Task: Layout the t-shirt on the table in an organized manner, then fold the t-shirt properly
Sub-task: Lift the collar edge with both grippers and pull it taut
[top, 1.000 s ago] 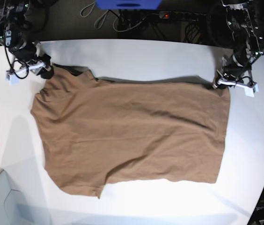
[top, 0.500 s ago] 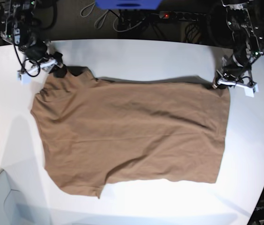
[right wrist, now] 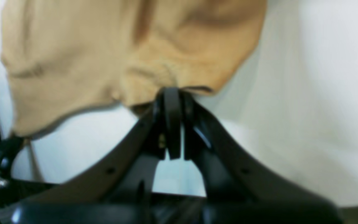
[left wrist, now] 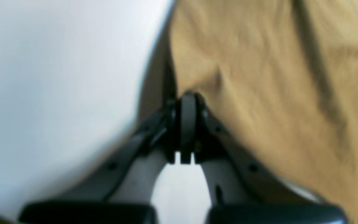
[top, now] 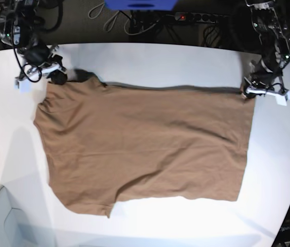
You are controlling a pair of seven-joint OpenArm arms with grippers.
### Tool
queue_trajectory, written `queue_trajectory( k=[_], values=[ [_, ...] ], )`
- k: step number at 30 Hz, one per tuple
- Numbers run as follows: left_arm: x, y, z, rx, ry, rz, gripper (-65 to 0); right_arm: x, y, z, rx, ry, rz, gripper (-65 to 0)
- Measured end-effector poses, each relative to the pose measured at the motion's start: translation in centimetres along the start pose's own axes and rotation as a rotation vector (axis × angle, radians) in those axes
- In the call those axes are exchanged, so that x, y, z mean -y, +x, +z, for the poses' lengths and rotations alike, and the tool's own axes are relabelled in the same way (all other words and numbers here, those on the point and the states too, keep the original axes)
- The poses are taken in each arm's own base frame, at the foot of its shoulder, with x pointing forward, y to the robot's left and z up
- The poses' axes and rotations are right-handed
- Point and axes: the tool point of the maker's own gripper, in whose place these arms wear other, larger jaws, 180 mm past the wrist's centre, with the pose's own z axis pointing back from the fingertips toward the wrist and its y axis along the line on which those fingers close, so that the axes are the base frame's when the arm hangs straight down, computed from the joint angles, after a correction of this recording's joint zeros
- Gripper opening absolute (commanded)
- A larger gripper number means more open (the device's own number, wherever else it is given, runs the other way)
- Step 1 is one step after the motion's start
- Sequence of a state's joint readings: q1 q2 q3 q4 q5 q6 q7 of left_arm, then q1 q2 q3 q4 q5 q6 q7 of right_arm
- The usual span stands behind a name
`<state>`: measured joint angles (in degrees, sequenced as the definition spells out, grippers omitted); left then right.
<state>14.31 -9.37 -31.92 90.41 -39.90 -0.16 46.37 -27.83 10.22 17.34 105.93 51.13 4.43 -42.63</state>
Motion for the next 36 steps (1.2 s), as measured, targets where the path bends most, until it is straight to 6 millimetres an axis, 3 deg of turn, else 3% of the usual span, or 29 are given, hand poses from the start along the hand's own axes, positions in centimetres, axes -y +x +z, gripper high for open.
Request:
queue_trajectory(
  k=[5,12,17,22,28,32,36],
  values=[
    [0.8,1.3,0.6,0.036,-0.018,-0.013,-64.8,-2.7,3.1,2.2,0.116,0.042,0.044,-65.0],
    [0.7,1.5,0.7,0.046,-0.016,-0.012,-64.8,-3.1,3.2,1.9,0.116,0.052,0.045,-65.0],
    [1.0,1.9,0.6,0.053,-0.019,-0.014,-64.8,-5.4,3.2,0.2,0.092,0.12,0.071,-65.0],
    [2.5,3.8,0.2,0.094,-0.049,-0.016,-64.8,-4.9,2.5,-1.5,0.048,0.117,0.053,-65.0],
    [4.3,6.5,-0.5,0.145,-0.085,-0.013,-64.8,-4.8,4.5,-3.1,0.075,0.126,0.037,-65.0],
    [4.2,7.2,-1.7,0.136,-0.083,0.007,-64.8,-4.5,5.1,-4.3,0.068,0.122,0.039,-65.0],
    [3.8,7.2,-3.1,0.109,-0.074,0.038,-64.8,-5.5,5.4,-5.4,0.056,0.147,0.061,-65.0]
  ],
)
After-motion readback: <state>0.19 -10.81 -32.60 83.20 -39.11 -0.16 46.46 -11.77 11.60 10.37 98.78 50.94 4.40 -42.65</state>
